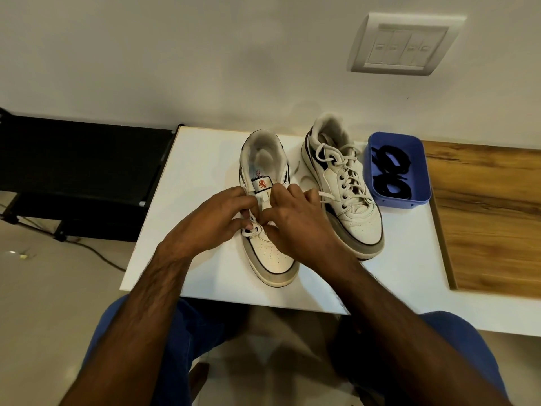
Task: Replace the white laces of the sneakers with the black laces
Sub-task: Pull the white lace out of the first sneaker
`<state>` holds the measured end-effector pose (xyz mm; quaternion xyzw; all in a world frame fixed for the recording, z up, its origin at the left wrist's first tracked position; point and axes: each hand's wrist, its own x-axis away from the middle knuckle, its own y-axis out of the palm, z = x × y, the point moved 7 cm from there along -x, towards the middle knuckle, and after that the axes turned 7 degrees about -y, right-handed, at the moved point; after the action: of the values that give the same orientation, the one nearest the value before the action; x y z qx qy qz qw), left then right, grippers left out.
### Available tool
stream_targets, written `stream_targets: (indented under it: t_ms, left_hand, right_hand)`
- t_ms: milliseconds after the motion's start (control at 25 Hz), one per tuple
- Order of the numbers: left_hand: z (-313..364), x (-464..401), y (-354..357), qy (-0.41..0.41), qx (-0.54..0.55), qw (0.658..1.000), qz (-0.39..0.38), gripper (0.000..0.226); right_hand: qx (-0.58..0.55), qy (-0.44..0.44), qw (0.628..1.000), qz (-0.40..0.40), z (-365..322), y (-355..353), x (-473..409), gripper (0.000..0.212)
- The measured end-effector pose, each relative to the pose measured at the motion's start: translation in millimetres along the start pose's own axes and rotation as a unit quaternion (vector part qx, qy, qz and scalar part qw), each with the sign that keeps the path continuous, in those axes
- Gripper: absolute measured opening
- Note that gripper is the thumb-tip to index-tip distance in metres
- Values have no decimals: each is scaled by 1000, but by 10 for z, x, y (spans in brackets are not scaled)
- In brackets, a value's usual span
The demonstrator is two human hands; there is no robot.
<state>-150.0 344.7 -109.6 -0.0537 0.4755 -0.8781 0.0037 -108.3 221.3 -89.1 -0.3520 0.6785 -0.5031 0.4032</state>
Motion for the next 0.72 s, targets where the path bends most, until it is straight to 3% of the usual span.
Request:
stream_targets:
  t_ms: [120,240,480,600,720]
  left_hand:
    - [3,-3,-9,2,2,1000,0,19]
    - [15,-5,-20,0,10,1000,-1,20]
    - [33,-3,-35,8,8,1000,-1,20]
    - [26,4,-17,5,10,1000,-2,21]
    - [15,-8,-5,-2,8,1000,4,19]
  right_hand:
    - [-2,14,1000,6,31,4,-33,6]
    - [34,23,999,29,100,-115,-40,14]
    - [65,116,989,68,582,-502,146,21]
    - [-1,55,998,38,320,-318,88,27]
    - [-2,0,1000,0,24,-70,30,18]
